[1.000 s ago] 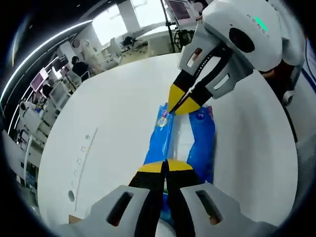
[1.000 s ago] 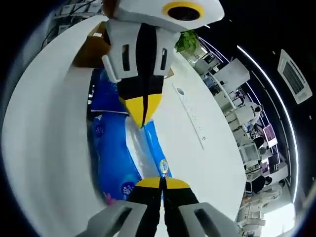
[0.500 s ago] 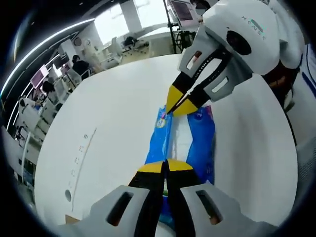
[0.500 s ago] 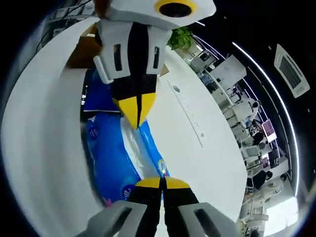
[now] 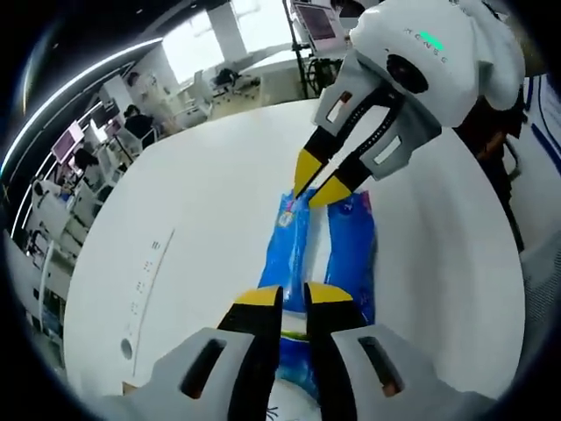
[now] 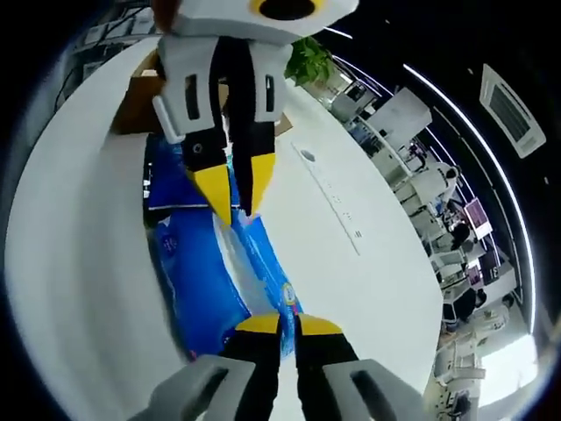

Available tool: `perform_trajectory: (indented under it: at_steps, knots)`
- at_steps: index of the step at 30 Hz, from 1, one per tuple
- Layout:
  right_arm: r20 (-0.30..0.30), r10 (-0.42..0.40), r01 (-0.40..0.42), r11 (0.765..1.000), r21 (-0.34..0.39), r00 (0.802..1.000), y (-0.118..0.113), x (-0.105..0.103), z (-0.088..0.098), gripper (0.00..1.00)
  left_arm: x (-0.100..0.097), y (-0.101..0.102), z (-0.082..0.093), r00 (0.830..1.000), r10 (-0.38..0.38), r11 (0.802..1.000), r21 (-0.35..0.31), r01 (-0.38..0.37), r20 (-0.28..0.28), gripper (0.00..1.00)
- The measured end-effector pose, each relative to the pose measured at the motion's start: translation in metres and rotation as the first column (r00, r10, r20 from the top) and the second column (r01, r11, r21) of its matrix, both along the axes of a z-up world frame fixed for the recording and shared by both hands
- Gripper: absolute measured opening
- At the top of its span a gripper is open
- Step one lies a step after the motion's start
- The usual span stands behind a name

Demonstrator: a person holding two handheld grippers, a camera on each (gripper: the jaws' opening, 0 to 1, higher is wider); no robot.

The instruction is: Operate the shoe box by opening the lid, removing the specified soft item, and placing it in the target area until the item is outside and the box remains undamaged.

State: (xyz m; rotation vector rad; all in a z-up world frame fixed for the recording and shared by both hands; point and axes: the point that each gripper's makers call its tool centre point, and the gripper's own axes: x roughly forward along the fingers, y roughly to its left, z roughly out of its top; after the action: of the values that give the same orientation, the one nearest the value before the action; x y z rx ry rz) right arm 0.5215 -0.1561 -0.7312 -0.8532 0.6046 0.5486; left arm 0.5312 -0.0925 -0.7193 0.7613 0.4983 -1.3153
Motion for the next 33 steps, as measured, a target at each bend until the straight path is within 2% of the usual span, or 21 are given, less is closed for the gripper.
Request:
perform_trajectory:
  at_steps: [1, 2, 3, 5, 8, 11, 17, 25, 28, 30, 33]
  knots:
    - [-0.012, -0.001, 0.001, 1.0, 0.031, 1.0, 0.004, -0.002, 0.002, 0.02, -0.001, 0.001, 0.002, 1.0, -0.001, 1.0, -0.005, 0.001, -0.005, 0.12]
    - [-0.044, -0.04, 0.045, 0.992, 0.118, 0.998, 0.009, -0.004, 0.004, 0.03, -0.003, 0.003, 0.006, 1.0, -0.009, 1.0, -0.01, 0.009, -0.009, 0.14]
    - [-0.064, -0.058, 0.068, 0.985, 0.156, 0.996, 0.012, -0.006, 0.007, 0.05, -0.004, 0.005, 0.009, 1.0, -0.011, 1.0, -0.018, 0.011, -0.009, 0.14]
    - [-0.069, -0.076, 0.088, 0.978, 0.188, 0.995, 0.014, -0.006, 0.013, 0.1, -0.003, 0.01, 0.013, 1.0, -0.011, 1.0, -0.027, 0.01, -0.013, 0.16]
    - [-0.125, -0.086, 0.115, 0.962, 0.248, 0.988, 0.023, -0.015, 0.017, 0.12, -0.002, 0.018, 0.019, 1.0, -0.004, 0.999, -0.036, 0.003, -0.022, 0.19]
    - [-0.117, -0.091, 0.119, 0.957, 0.263, 0.989, 0.028, -0.017, 0.025, 0.2, 0.0, 0.03, 0.026, 0.999, 0.029, 0.999, -0.039, -0.03, -0.038, 0.26]
    - [-0.119, -0.111, 0.142, 0.944, 0.299, 0.987, 0.036, -0.022, 0.038, 0.28, 0.003, 0.047, 0.04, 0.993, 0.094, 0.991, -0.087, -0.1, -0.068, 0.31]
    - [-0.12, -0.12, 0.155, 0.926, 0.344, 0.986, 0.048, -0.031, 0.056, 0.39, -0.004, 0.078, 0.053, 0.991, 0.11, 0.987, -0.11, -0.118, -0.078, 0.4]
    - [-0.123, -0.122, 0.158, 0.923, 0.35, 0.985, 0.052, -0.035, 0.061, 0.41, -0.004, 0.092, 0.057, 0.986, 0.135, 0.983, -0.114, -0.145, -0.094, 0.5]
    - [-0.144, -0.129, 0.172, 0.922, 0.348, 0.981, 0.054, -0.038, 0.06, 0.42, -0.005, 0.101, 0.064, 0.983, 0.153, 0.977, -0.131, -0.166, -0.106, 0.54]
    - [-0.163, -0.129, 0.182, 0.911, 0.369, 0.978, 0.062, -0.043, 0.062, 0.48, -0.005, 0.115, 0.075, 0.978, 0.177, 0.97, -0.148, -0.193, -0.113, 0.55]
